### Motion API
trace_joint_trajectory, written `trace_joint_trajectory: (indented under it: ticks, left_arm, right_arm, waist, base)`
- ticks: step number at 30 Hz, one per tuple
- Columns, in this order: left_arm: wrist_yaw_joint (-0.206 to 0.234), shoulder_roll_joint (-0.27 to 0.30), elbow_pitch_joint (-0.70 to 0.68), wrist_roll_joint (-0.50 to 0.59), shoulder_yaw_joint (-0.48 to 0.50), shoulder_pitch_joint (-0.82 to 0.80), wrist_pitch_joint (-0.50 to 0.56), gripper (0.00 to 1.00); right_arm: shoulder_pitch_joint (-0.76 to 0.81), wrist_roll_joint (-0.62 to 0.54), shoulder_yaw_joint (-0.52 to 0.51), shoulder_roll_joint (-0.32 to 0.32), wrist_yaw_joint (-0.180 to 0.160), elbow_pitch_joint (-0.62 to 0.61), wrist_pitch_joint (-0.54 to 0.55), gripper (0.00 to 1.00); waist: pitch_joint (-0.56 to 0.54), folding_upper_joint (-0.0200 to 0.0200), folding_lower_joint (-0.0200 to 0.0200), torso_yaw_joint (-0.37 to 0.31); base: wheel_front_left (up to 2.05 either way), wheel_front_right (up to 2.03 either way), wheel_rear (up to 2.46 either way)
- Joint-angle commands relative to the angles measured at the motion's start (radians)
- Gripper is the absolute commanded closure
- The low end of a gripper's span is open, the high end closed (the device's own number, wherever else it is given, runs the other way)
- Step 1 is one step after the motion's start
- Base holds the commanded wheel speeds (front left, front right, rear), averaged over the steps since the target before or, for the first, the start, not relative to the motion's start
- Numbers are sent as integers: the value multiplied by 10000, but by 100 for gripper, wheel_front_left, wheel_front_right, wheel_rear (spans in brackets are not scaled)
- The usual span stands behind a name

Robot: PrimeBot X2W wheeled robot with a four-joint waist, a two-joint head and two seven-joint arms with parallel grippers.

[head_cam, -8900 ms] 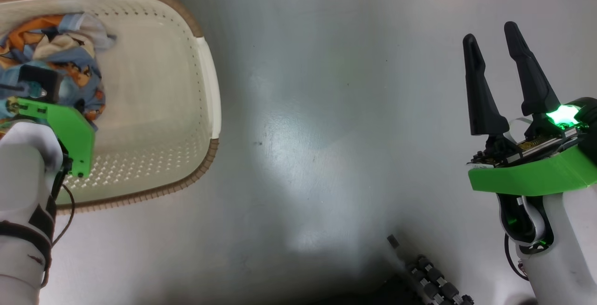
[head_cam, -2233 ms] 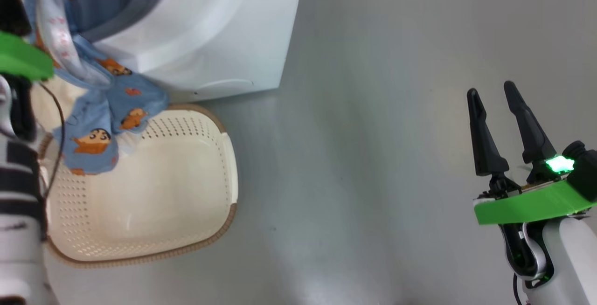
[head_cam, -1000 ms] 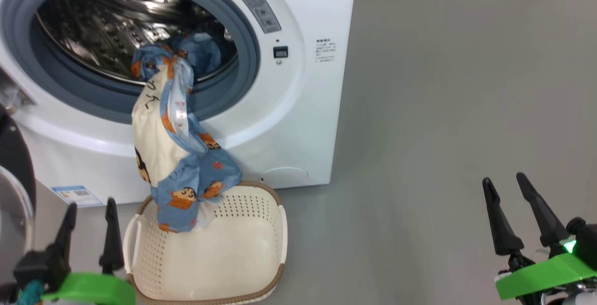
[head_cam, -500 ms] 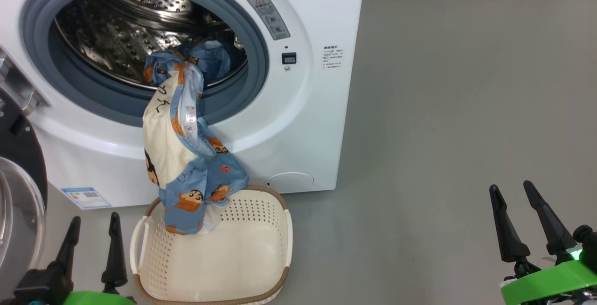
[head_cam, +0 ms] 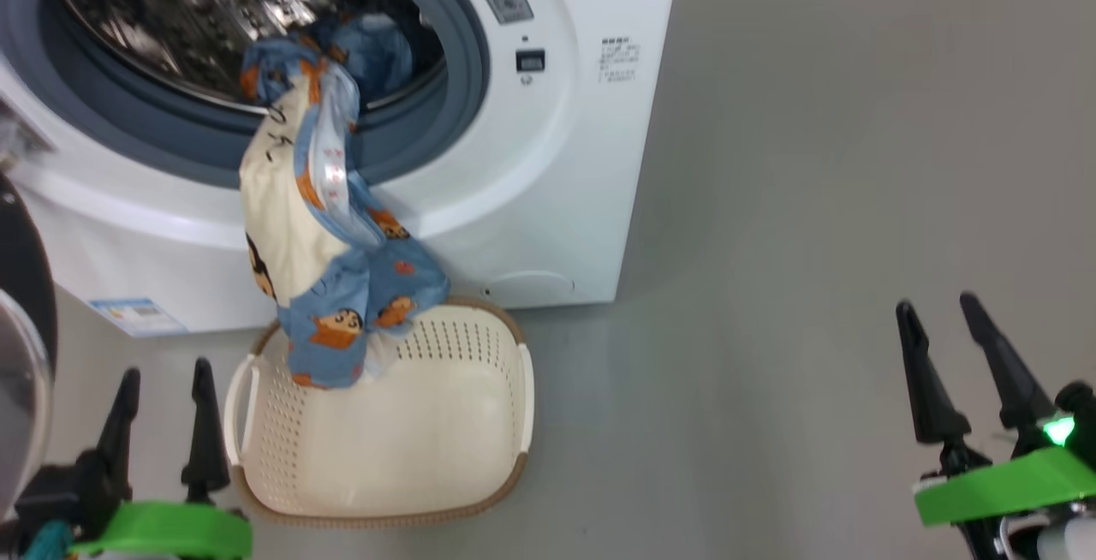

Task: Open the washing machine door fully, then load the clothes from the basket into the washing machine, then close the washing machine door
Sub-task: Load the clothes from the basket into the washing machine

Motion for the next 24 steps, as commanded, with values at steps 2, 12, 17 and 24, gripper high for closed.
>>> trace_joint_trajectory:
  ticks: [2, 12, 17, 24]
  left_arm:
    - [-48, 135, 83, -134, 304, -748, -53, 0]
    - [-49, 332, 2035, -299, 55, -2989, -53, 0]
    - [-49, 592, 3185, -332, -138, -4007, -53, 0]
    - [-49, 1027, 4556, -387, -236, -5338, -53, 0]
  right_arm:
    - [-624, 29, 147, -182, 54, -348, -78, 0]
    - [-1878, 48, 210, -88, 54, -573, -78, 0]
    - [-2293, 60, 336, -37, 54, -654, -78, 0]
    - [-2691, 74, 447, -36, 54, -791, -78, 0]
  waist:
    - [939, 0, 0, -80]
    - [3158, 0, 0, -390]
    - [3942, 0, 0, -580]
    - [4816, 0, 0, -777]
  base:
    - [0, 0, 0]
    - [0, 0, 0]
    - [0, 0, 0]
    - [0, 0, 0]
